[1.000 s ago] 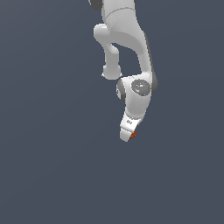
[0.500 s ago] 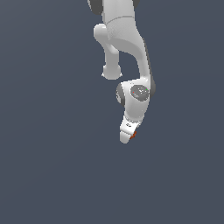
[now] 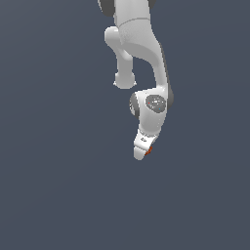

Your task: Pick up the object and move it to a goal position.

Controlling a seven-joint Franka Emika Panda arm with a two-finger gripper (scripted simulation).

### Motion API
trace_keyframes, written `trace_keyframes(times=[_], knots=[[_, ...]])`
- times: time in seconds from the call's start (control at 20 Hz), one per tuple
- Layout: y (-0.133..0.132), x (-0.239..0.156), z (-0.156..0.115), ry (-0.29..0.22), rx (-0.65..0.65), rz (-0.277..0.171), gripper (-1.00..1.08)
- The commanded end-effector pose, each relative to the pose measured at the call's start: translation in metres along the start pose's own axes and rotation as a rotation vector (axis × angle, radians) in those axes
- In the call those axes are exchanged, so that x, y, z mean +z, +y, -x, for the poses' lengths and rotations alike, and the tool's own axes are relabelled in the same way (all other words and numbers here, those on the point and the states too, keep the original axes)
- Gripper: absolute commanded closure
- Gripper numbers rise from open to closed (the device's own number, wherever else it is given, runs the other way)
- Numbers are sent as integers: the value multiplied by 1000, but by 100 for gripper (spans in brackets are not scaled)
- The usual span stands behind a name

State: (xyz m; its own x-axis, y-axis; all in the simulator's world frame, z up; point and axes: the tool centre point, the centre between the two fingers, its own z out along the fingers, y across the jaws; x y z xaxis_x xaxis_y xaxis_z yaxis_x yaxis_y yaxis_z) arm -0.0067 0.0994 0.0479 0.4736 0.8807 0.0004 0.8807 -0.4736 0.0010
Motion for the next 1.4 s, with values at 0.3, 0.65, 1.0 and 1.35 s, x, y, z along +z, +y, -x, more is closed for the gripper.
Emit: trace_keyframes(times=[0.3, 0.65, 1.0, 1.35], knots=[[15, -2, 29, 0, 1, 0, 108], [47, -5, 90, 0, 1, 0, 108], [89, -10, 165, 0, 0, 0, 108], [118, -12, 212, 0, 0, -1, 108]])
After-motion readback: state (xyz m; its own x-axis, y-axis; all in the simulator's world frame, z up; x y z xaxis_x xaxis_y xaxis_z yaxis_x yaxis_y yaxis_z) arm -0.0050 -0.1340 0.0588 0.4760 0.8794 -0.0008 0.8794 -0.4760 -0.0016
